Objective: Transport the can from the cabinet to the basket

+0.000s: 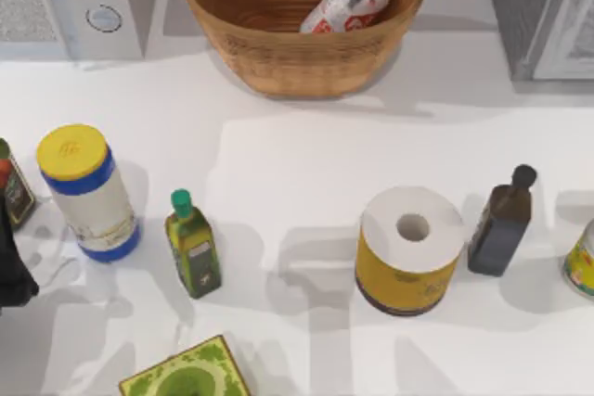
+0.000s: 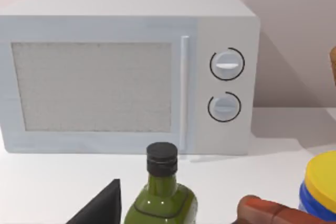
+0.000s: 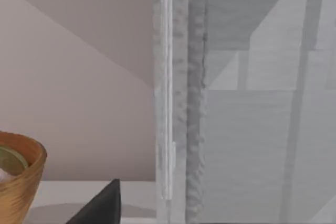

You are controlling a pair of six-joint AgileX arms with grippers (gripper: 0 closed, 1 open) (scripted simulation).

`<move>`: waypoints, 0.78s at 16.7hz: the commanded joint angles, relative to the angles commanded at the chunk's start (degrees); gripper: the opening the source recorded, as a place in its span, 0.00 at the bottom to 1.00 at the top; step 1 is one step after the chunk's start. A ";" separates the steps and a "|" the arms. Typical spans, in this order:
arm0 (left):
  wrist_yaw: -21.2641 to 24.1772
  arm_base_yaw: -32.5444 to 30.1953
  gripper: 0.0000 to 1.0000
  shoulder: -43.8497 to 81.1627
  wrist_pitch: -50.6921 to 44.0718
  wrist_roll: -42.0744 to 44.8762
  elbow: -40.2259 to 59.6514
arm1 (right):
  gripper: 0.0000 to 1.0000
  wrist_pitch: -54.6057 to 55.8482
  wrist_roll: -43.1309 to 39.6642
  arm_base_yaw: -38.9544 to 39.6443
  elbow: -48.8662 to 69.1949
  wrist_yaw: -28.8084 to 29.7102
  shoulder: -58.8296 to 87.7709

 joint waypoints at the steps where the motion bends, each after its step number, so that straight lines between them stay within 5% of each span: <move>1: 0.00 0.00 1.00 0.00 0.00 0.00 0.00 | 1.00 -1.04 -0.03 -1.43 -4.03 -1.46 -4.81; 6: 0.00 0.00 1.00 0.00 0.00 0.00 0.00 | 1.00 -4.67 -0.16 -6.52 -17.88 -6.52 -20.03; 13: 0.00 0.00 1.00 0.00 0.00 0.00 0.00 | 1.00 -5.08 -0.17 -7.11 -19.55 -7.11 -21.66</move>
